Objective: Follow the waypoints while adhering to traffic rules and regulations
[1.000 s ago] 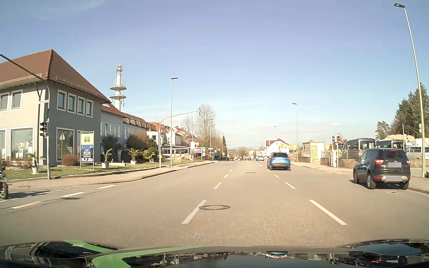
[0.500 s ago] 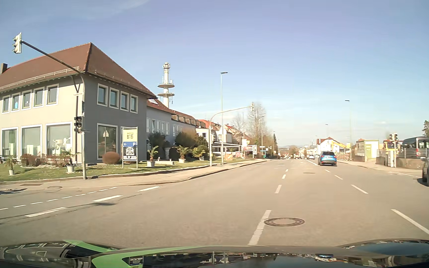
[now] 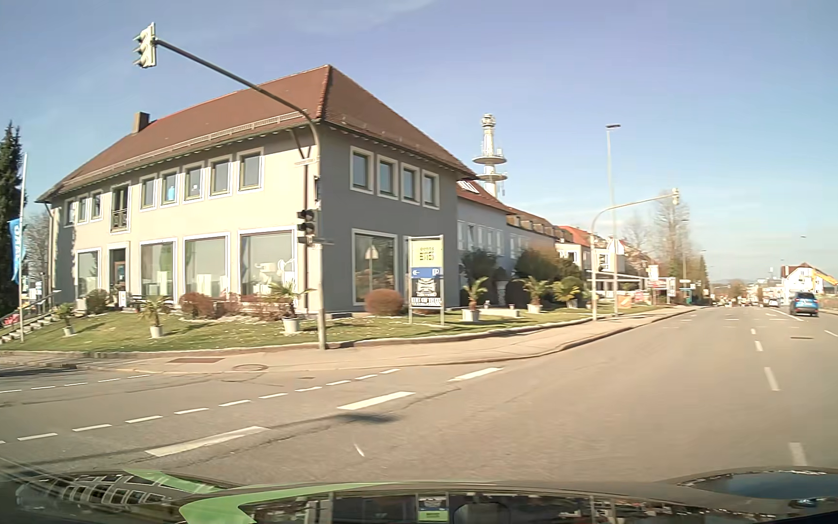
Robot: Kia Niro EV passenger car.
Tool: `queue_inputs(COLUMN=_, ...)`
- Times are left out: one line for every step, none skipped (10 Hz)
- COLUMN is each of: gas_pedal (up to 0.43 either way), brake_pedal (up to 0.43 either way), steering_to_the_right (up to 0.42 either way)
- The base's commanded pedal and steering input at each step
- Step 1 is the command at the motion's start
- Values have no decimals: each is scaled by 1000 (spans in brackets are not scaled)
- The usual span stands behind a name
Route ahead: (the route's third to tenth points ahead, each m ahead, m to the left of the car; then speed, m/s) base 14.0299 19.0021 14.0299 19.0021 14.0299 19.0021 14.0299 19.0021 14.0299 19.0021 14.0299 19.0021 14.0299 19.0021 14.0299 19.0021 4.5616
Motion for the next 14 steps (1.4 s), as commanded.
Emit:
queue_inputs(gas_pedal=197, brake_pedal=0, steering_to_the_right=-628)
queue_inputs(gas_pedal=197, brake_pedal=0, steering_to_the_right=-614)
queue_inputs(gas_pedal=177, brake_pedal=0, steering_to_the_right=-596)
queue_inputs(gas_pedal=177, brake_pedal=0, steering_to_the_right=-576)
queue_inputs(gas_pedal=177, brake_pedal=0, steering_to_the_right=-556)
queue_inputs(gas_pedal=169, brake_pedal=0, steering_to_the_right=-536)
queue_inputs(gas_pedal=169, brake_pedal=0, steering_to_the_right=-514)
queue_inputs(gas_pedal=169, brake_pedal=0, steering_to_the_right=-492)
queue_inputs(gas_pedal=169, brake_pedal=0, steering_to_the_right=-460)
queue_inputs(gas_pedal=157, brake_pedal=0, steering_to_the_right=-423)
queue_inputs(gas_pedal=157, brake_pedal=0, steering_to_the_right=-394)
queue_inputs(gas_pedal=157, brake_pedal=0, steering_to_the_right=-349)
queue_inputs(gas_pedal=150, brake_pedal=0, steering_to_the_right=-303)
queue_inputs(gas_pedal=150, brake_pedal=0, steering_to_the_right=-268)
